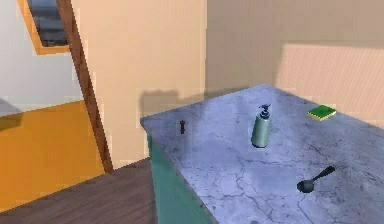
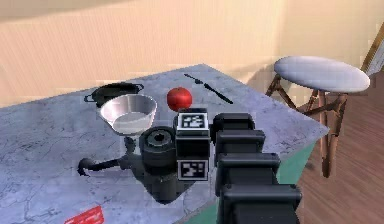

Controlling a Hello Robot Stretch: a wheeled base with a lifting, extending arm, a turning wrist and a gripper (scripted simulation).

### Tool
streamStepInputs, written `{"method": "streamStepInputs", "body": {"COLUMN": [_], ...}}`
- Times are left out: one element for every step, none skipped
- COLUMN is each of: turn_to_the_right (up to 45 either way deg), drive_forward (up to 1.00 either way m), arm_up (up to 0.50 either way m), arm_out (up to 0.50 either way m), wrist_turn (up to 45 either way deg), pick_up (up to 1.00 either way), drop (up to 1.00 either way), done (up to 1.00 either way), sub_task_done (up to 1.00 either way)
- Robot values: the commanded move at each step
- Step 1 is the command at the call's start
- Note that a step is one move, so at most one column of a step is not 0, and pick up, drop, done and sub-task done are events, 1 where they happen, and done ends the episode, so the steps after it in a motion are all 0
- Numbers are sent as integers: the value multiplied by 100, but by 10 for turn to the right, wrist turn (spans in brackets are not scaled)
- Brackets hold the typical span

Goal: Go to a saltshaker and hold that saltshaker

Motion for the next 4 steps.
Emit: {"method": "streamStepInputs", "body": {"turn_to_the_right": [0, 0, 0, 0], "drive_forward": [0, 0, 0, 0], "arm_up": [0, -16, 0, 10], "arm_out": [0, 0, 0, 0], "wrist_turn": [300, 0, 0, 0], "pick_up": [0, 0, 100, 0], "drop": [0, 0, 0, 0], "done": [0, 0, 0, 0], "sub_task_done": [0, 0, 0, 0]}}
